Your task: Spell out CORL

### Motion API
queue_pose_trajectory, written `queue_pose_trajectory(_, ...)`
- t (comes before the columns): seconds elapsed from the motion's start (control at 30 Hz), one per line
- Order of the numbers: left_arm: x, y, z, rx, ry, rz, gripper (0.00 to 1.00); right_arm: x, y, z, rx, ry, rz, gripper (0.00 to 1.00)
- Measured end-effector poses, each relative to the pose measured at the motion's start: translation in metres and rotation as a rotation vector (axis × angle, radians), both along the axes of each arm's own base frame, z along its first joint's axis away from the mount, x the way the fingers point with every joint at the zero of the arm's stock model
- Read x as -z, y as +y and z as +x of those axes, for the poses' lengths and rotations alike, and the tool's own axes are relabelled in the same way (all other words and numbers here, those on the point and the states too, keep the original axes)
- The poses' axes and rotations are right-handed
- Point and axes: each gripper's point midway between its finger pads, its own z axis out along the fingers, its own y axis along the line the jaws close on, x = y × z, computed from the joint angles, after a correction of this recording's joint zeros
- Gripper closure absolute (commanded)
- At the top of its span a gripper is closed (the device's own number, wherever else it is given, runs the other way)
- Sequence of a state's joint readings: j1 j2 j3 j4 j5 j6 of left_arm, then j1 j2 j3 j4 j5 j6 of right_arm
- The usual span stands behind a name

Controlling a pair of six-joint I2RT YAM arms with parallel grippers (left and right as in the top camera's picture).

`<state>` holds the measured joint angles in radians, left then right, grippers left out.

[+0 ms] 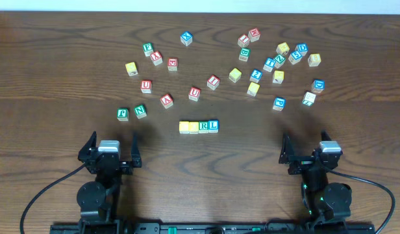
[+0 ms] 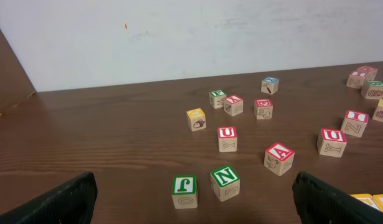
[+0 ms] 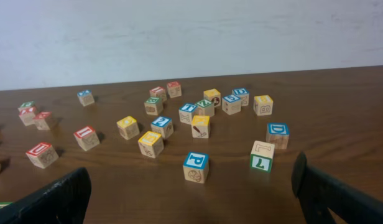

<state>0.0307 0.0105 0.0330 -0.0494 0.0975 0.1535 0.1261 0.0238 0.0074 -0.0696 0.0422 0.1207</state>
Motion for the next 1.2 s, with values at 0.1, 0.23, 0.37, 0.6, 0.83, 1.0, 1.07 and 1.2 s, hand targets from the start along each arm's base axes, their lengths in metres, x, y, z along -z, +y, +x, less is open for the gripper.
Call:
queue_pose_trajectory(0.1, 0.000, 0.000, 0.000, 0.000, 0.000, 0.000, 0.02, 0.000, 0.001, 0.000, -0.006, 0.000, 0.000, 0.01)
queue_pose_trajectory(0.23, 0.000, 0.000, 0.000, 0.000, 0.000, 0.000, 0.01, 0.000, 0.001, 0.000, -0.007, 0.000, 0.001, 0.01)
queue_pose_trajectory(0.37, 0.000, 0.000, 0.000, 0.000, 0.000, 0.000, 0.01, 0.000, 0.002, 0.000, -0.009, 0.001, 0.001, 0.01)
queue_pose_trajectory(0.6, 0.000, 0.000, 0.000, 0.000, 0.000, 0.000, 0.01, 0.000, 0.002, 0.000, -0.009, 0.001, 0.001, 0.01)
queue_pose_trajectory(0.83, 0.000, 0.000, 0.000, 0.000, 0.000, 0.000, 0.01, 0.000, 0.002, 0.000, -0.010, 0.000, 0.001, 0.01)
queue_pose_trajectory(1.0, -0.015, -0.013, 0.002, 0.068, -0.084, -0.001, 0.01, 0.000, 0.002, 0.000, -0.010, 0.001, 0.001, 0.01)
queue_pose_trajectory(1.07, -0.024, -0.020, 0.002, 0.099, -0.121, -0.001, 0.01, 0.000, 0.002, 0.000, -0.010, 0.001, 0.001, 0.01)
queue_pose_trajectory(1.2, 0.001, -0.022, 0.001, 0.112, -0.018, -0.026, 0.01, 0.000, 0.002, 0.000, -0.010, 0.000, 0.001, 0.01)
